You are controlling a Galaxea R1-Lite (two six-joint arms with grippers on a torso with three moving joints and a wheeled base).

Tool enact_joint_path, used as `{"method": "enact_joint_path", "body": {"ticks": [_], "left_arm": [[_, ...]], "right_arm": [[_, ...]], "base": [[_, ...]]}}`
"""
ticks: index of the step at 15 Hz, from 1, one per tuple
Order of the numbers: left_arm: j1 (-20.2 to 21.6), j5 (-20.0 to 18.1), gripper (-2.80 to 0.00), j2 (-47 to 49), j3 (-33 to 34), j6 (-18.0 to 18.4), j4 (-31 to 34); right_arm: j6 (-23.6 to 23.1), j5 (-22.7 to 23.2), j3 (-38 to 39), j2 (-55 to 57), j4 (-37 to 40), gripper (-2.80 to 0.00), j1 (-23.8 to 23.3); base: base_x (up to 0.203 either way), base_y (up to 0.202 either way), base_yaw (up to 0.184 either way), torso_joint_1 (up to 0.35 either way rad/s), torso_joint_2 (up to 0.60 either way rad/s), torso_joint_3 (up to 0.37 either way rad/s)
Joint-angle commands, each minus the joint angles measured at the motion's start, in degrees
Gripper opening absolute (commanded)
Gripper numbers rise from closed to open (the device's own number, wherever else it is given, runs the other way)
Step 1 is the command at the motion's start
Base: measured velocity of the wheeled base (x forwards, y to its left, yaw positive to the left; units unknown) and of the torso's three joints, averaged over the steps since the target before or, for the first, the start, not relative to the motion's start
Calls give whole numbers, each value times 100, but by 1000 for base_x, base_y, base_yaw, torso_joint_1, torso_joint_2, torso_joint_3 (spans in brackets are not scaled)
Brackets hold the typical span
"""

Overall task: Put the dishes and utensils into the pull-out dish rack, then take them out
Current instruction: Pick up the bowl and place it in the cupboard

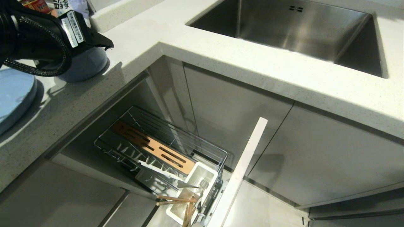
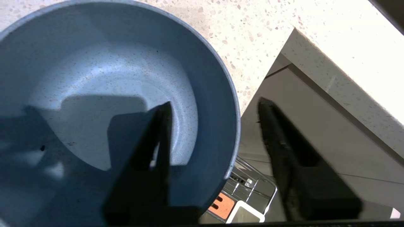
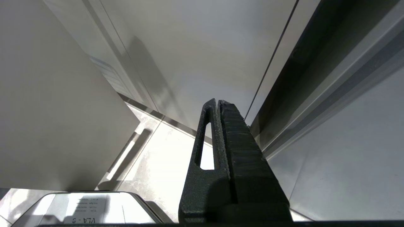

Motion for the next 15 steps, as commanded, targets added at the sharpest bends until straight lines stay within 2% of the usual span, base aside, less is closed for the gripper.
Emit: {"method": "enact_joint_path", "body": {"ticks": [1,7,15], "left_arm": [[-4,11,-280,-11,-3,-13,16],[-27,18,-280,-121,-14,-4,40],[-560,50,-280,-1241,-508,-12,733]], "right_arm": [[0,0,4,0,-1,-280,0],[0,0,7,0,-1,-280,0],[0,0,8,0,-1,-280,0]], "base": [[0,0,0,0,0,0],[0,0,0,0,0,0],[0,0,0,0,0,0]]}}
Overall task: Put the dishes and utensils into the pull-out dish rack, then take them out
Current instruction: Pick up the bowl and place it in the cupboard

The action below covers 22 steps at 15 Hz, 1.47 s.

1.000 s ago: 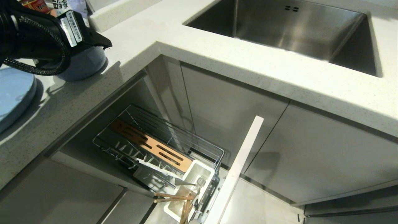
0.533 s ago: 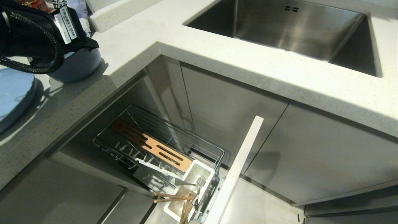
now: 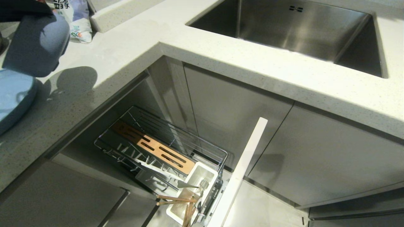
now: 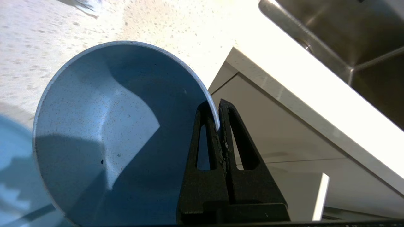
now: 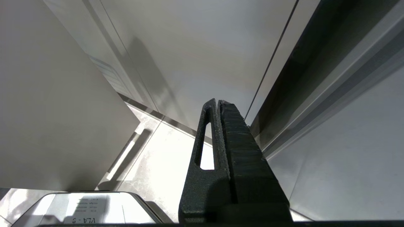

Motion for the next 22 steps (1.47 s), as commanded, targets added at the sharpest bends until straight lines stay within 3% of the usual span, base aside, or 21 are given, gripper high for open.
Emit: {"method": "enact_joint_path", "body": {"ticks": [1,3,5,7,12,14,16,17,22], "left_arm": [[-76,50,-280,-314,-45,-10,88],[-395,69,-280,-492,-43,-67,136],[-721,-59,-280,-512,20,-835,-112],[-1044,-361,-280,-493,144,-1453,-844],[-2418,-345,-280,-390,1054,-1654,-1845],[-2614,293,-280,-201,1647,-1933,-2355],[-2643,1257,-280,170,2164,-2493,-3099],[-2648,1485,-280,256,2431,-2658,-3376],[-2659,1686,-280,363,4212,-3605,-5170]], "right_arm": [[0,0,8,0,-1,-280,0],[0,0,4,0,-1,-280,0],[0,0,1,0,-1,-280,0],[0,0,4,0,-1,-280,0],[0,0,0,0,-1,-280,0],[0,0,1,0,-1,-280,0],[0,0,8,0,-1,-280,0],[0,0,4,0,-1,-280,0],[0,0,8,0,-1,-280,0]], "base": [[0,0,0,0,0,0],[0,0,0,0,0,0],[0,0,0,0,0,0],[0,0,0,0,0,0],[0,0,0,0,0,0],[0,0,0,0,0,0],[0,0,0,0,0,0],[0,0,0,0,0,0],[0,0,0,0,0,0]]}}
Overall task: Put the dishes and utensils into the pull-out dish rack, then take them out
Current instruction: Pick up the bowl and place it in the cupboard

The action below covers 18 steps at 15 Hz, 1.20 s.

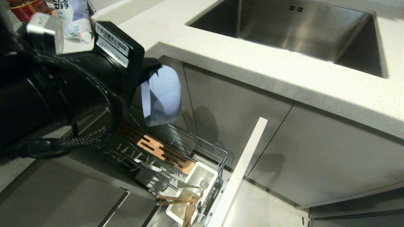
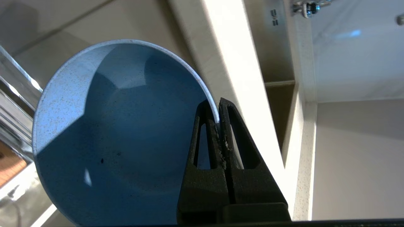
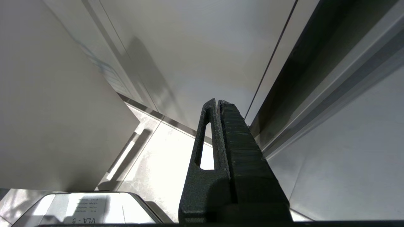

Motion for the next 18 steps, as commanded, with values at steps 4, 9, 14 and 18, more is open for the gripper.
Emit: {"method": "enact_joint_path", "body": {"ticks": [4,9,14,18], "left_arm": [[3,97,-280,485,1291,-708,-1426],[212,683,-280,1461,1826,-1590,-2424],[755,667,-280,2293,2142,-1936,-3821],[1231,203,-280,2704,2212,-1948,-4911]], "right_arm": [[0,0,0,0,-1,-280,0],[0,0,9,0,-1,-280,0],[0,0,0,0,-1,-280,0],[0,0,0,0,-1,-280,0]], "base": [[0,0,0,0,0,0],[0,0,0,0,0,0],[0,0,0,0,0,0],[0,0,0,0,0,0]]}}
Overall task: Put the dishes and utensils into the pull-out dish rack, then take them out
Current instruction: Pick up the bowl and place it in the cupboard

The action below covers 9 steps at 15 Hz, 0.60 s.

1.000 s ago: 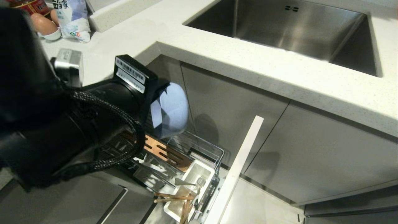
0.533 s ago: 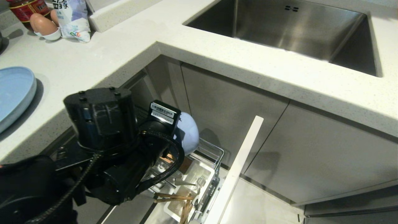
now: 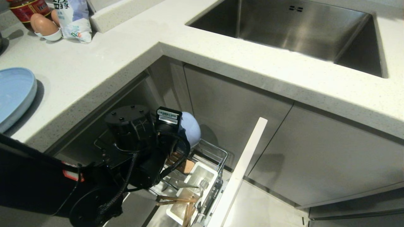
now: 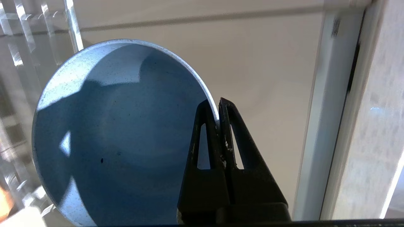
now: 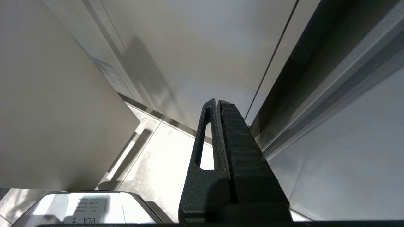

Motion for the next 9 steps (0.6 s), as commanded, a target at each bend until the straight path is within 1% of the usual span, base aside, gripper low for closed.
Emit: {"method": "enact_joint_path", "body": {"ticks": [1,3,5,7,9], "left_arm": [[148,-61,-280,251,43,-48,-258],[251,-152,-280,377,80,-49,-618],[327,-246,-280,528,129,-49,-848],[354,-252,-280,733,210,-76,-1151],[427,-254,-280,845,282,-314,-1330]], "right_arm": [[0,0,9,0,-1,-280,0],[0,0,0,0,-1,-280,0],[0,0,0,0,-1,-280,0],[0,0,9,0,-1,-280,0],[0,0,1,0,-1,-280,0]], "base": [[0,0,0,0,0,0],[0,0,0,0,0,0],[0,0,0,0,0,0],[0,0,0,0,0,0],[0,0,0,0,0,0]]}}
